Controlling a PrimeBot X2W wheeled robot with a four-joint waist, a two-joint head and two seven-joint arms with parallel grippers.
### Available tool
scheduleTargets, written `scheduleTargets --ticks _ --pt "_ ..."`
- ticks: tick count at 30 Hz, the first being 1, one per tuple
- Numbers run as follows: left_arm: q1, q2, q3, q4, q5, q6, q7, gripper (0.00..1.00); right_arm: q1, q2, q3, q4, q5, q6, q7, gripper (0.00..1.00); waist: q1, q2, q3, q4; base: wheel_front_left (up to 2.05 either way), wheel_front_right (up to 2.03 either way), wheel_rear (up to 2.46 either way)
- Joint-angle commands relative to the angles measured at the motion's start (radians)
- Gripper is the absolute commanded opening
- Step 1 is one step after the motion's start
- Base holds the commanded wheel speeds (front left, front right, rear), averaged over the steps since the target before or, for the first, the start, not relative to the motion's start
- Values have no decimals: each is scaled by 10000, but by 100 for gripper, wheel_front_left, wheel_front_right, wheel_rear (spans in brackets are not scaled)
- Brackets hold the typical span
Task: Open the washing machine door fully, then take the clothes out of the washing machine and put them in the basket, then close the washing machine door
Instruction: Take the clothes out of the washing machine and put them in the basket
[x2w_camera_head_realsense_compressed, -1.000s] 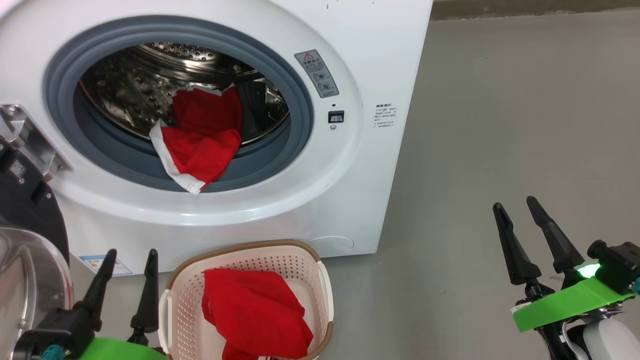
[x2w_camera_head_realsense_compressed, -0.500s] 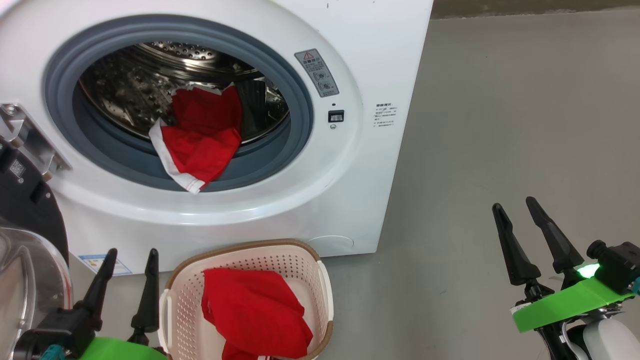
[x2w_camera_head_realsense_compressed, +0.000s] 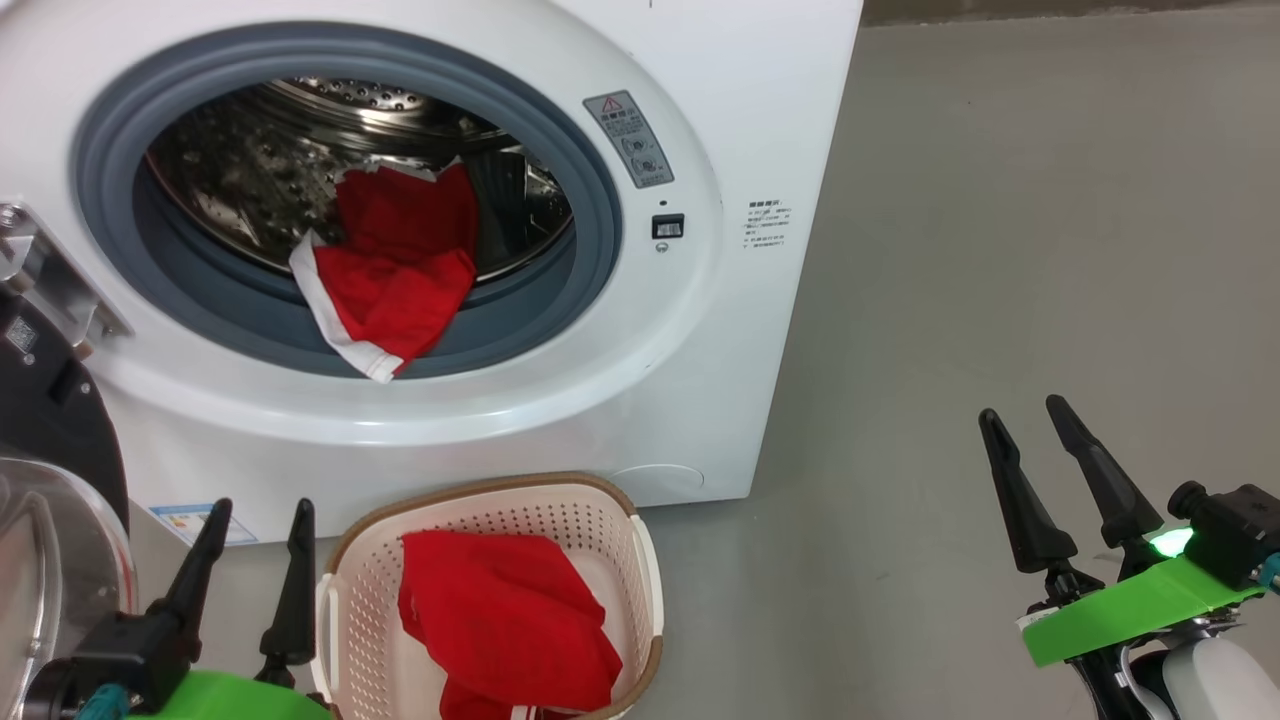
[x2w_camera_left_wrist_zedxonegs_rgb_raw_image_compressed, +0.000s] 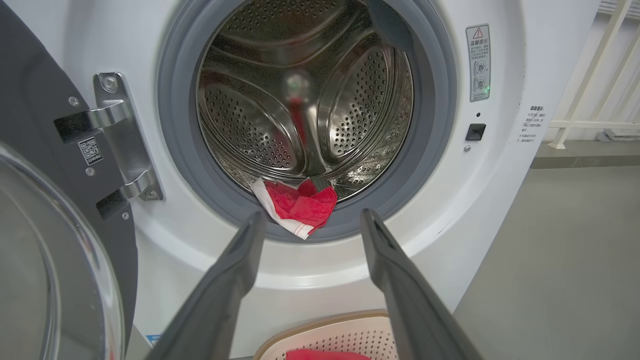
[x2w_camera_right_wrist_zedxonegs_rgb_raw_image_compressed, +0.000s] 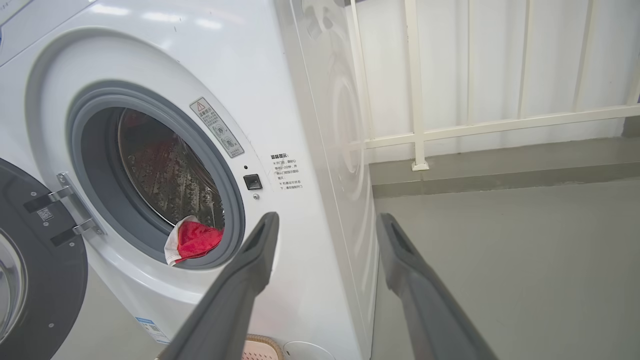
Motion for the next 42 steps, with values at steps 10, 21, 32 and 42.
scheduleTargets --ticks 10,21,32,42 --pt "-2327 317 108 1085 -14 -79 579 100 -538 31 118 -481 -144 16 -48 100 0 0 1062 -227 0 0 0" --pt "-4919 537 80 3692 -54 -438 914 100 -1124 381 94 -640 -209 16 -48 100 0 0 2231 -820 0 0 0" --pt "-7467 721 4 6112 -1 -551 1304 100 -1504 685 58 -764 -286 16 -48 100 0 0 3099 -1332 0 0 0" --pt "-9611 891 -295 8176 330 -331 1884 100 -1787 882 171 -871 -342 16 -48 100 0 0 3820 -1781 0 0 0"
